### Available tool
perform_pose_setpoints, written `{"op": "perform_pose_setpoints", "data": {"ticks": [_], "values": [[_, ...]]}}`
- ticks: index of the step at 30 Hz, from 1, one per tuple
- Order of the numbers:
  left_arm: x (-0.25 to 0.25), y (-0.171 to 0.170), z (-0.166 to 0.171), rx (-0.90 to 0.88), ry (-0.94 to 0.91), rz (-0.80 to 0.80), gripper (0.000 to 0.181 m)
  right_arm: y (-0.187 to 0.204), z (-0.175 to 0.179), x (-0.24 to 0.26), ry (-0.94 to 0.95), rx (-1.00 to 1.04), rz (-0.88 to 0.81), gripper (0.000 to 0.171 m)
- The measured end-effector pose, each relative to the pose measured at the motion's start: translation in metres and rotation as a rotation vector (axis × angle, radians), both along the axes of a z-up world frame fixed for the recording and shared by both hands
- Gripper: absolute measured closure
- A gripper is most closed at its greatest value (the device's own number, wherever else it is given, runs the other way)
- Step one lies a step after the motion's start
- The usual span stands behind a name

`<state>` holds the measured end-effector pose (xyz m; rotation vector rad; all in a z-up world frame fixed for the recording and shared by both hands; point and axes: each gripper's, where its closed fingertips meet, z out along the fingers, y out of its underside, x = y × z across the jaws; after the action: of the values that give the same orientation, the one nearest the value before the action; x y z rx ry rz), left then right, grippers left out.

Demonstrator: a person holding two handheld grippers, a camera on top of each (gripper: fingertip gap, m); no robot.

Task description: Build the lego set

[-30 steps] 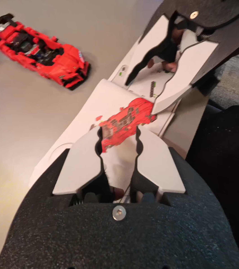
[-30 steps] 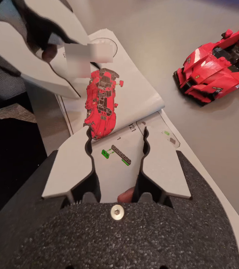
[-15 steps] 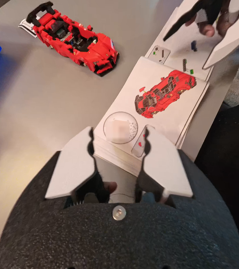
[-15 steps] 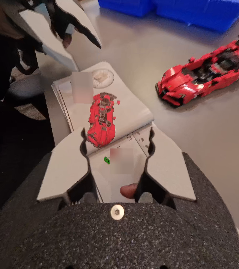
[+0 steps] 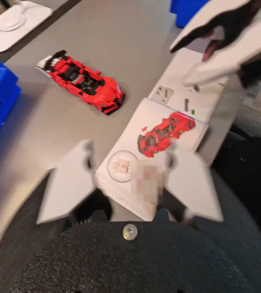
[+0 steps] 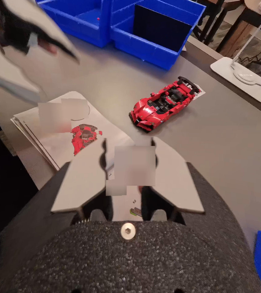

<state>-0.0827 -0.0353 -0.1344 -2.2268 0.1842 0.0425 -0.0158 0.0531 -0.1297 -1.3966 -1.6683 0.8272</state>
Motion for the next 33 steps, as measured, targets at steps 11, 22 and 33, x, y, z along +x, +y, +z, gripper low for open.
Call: {"op": "perform_pose_setpoints", "data": {"ticks": [11, 22, 33], "values": [[0.011, -0.021, -0.016, -0.084, 0.012, -0.04, 0.15, -0.026, -0.015, 0.01, -0.033, -0.038, 0.054, 0.123], [-0.019, -0.028, -0.006, -0.267, -0.009, -0.199, 0.181, -0.062, -0.029, -0.014, -0.131, -0.074, 0.265, 0.159], [-0.032, -0.021, -0.023, -0.484, 0.05, -0.369, 0.181, -0.081, -0.048, -0.036, -0.216, -0.134, 0.411, 0.171]]}}
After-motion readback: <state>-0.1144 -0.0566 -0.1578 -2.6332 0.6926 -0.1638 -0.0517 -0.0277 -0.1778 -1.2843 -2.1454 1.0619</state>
